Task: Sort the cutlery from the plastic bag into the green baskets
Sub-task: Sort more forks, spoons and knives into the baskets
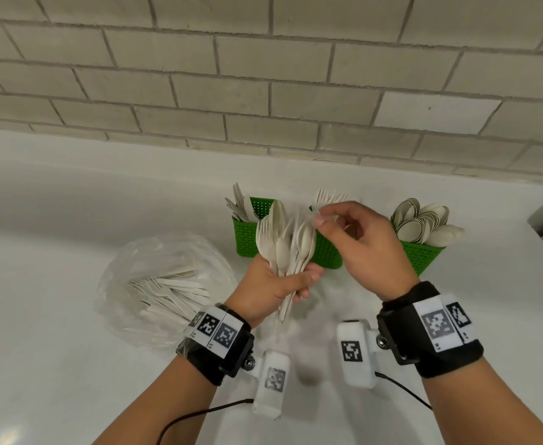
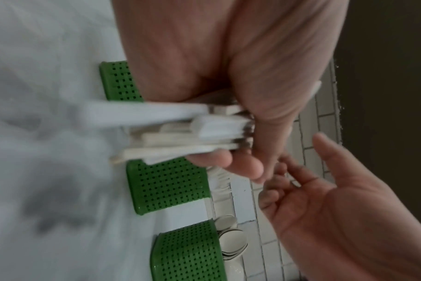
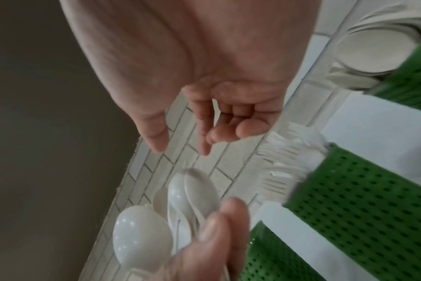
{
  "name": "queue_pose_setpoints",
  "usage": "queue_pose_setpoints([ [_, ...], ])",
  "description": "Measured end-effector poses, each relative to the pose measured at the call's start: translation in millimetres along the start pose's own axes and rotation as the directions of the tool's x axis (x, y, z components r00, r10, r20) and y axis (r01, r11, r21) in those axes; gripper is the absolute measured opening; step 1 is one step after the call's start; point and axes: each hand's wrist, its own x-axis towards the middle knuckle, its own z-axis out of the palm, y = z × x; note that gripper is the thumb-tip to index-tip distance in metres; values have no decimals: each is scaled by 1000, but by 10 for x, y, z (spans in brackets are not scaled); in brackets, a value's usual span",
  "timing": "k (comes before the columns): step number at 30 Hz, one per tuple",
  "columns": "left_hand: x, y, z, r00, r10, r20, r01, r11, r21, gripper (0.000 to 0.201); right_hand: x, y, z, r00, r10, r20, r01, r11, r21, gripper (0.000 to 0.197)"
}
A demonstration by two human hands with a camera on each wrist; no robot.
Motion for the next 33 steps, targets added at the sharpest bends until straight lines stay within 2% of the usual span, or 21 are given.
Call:
queue_pose_setpoints([
  [2, -12, 18, 26, 999, 15, 50, -15, 1000, 12, 27, 33, -68, 24, 998, -49, 32, 52, 996, -74, 24],
  [4, -13, 31, 47, 998, 28, 62, -30, 999, 27, 29, 74, -107, 32, 993, -102, 64, 109, 986, -123, 16],
  [6, -16, 38, 49, 999, 14, 50, -17, 999, 47, 22, 113, -139, 9, 990, -115, 86, 122, 989, -85, 5],
  [8, -32, 66, 42, 998, -1, 67, -3, 999, 53, 16, 129, -142, -9, 988, -122, 94, 124, 992, -18, 8],
  [11, -50, 139, 15, 990, 2, 140, -4, 1000, 16, 8, 128, -127, 6, 992, -124, -21, 126, 986, 112, 13],
  [13, -61, 184, 1, 982, -11, 188, 7, 1000, 26, 6, 138, -107, 15, 988, -70, -139, 107, 953, 285, 20],
  [15, -72, 194, -17, 972, -29, 234, 12, 997, 72, 3, 175, -125, -22, 970, 1, -242, 121, 865, 488, 22],
  [18, -85, 170, -24, 964, -39, 262, 10, 994, 111, 5, 234, -228, -141, 925, 118, -361, 195, 668, 718, 19],
  [20, -89, 166, -18, 966, -44, 256, 15, 994, 112, 5, 253, -304, -193, 896, 139, -422, 255, 618, 744, 16],
  [24, -80, 142, -34, 961, -73, 268, 44, 993, 113, 5, 291, -398, -247, 861, 111, -497, 341, 600, 724, 19],
  [27, -91, 75, -68, 957, -117, 264, 89, 989, 117, 6, 317, -457, -274, 865, 81, -495, 311, 687, 657, 25],
  [29, -101, 43, -89, 965, -117, 235, 96, 991, 97, 3, 278, -472, -255, 891, -54, -450, 286, 837, 466, 17],
  [30, -100, 42, -94, 969, -110, 221, 91, 991, 97, 3, 251, -460, -233, 915, -153, -373, 273, 917, 293, 11],
  [31, -93, 50, -98, 972, -101, 214, 80, 991, 103, 3, 223, -432, -193, 947, -228, -226, 254, 963, 91, 6],
  [32, -86, 57, -103, 972, -94, 214, 72, 991, 110, 3, 196, -390, -146, 970, -240, -41, 235, 966, -105, 9],
  [33, -82, 69, -105, 971, -91, 219, 67, 991, 112, 2, 182, -329, -109, 973, -190, 130, 218, 944, -247, 15],
])
